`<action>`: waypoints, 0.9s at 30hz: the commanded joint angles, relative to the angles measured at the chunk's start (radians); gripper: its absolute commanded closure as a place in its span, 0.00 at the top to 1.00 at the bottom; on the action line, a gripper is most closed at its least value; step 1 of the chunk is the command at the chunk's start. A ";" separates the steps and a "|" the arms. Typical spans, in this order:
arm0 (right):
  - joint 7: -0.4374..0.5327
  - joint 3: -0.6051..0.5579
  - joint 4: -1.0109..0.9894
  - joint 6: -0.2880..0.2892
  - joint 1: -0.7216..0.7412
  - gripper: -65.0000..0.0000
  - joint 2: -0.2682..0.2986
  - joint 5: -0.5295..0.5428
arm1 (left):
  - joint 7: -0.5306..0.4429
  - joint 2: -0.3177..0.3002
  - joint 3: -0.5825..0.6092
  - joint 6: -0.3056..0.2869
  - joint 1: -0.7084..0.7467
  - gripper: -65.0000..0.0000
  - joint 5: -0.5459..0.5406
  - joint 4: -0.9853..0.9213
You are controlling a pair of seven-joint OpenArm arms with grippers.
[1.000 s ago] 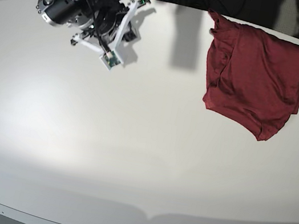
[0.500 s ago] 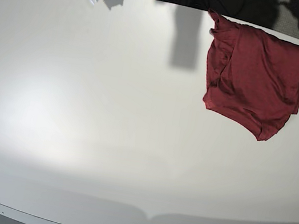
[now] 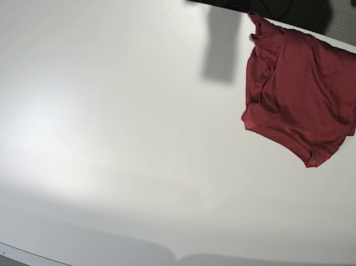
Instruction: Fold the T-shirt properly
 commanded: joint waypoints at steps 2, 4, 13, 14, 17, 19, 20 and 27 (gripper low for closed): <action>0.011 -0.005 -0.097 0.004 0.022 0.00 0.006 -0.009 | -0.034 -0.012 -0.008 -0.006 -0.014 0.00 0.026 -0.057; 0.024 -0.006 -0.208 0.004 0.065 0.00 0.006 -0.008 | -0.069 -0.012 -0.008 -0.006 -0.051 0.00 0.066 -0.121; 0.171 -0.006 -0.712 0.003 0.327 0.00 0.005 -0.091 | -0.183 -0.073 0.093 -0.006 -0.232 0.00 0.223 -0.386; 0.191 -0.006 -0.766 0.003 0.359 0.00 0.005 -0.090 | -0.193 -0.085 0.124 -0.006 -0.254 0.00 0.232 -0.415; 0.258 -0.006 -0.918 0.003 0.453 0.00 0.003 -0.091 | -0.230 -0.117 0.226 0.087 -0.325 0.00 0.256 -0.491; 0.321 -0.006 -1.009 0.002 0.507 0.00 0.003 -0.102 | -0.253 -0.128 0.293 0.137 -0.370 0.00 0.258 -0.533; 0.355 -0.006 -1.050 -0.001 0.533 0.00 0.003 -0.124 | -0.255 -0.129 0.324 0.153 -0.392 0.00 0.258 -0.551; 0.533 -0.006 -1.218 -0.069 0.662 0.00 -0.024 -0.244 | -0.286 -0.098 0.510 0.240 -0.524 0.00 0.251 -0.671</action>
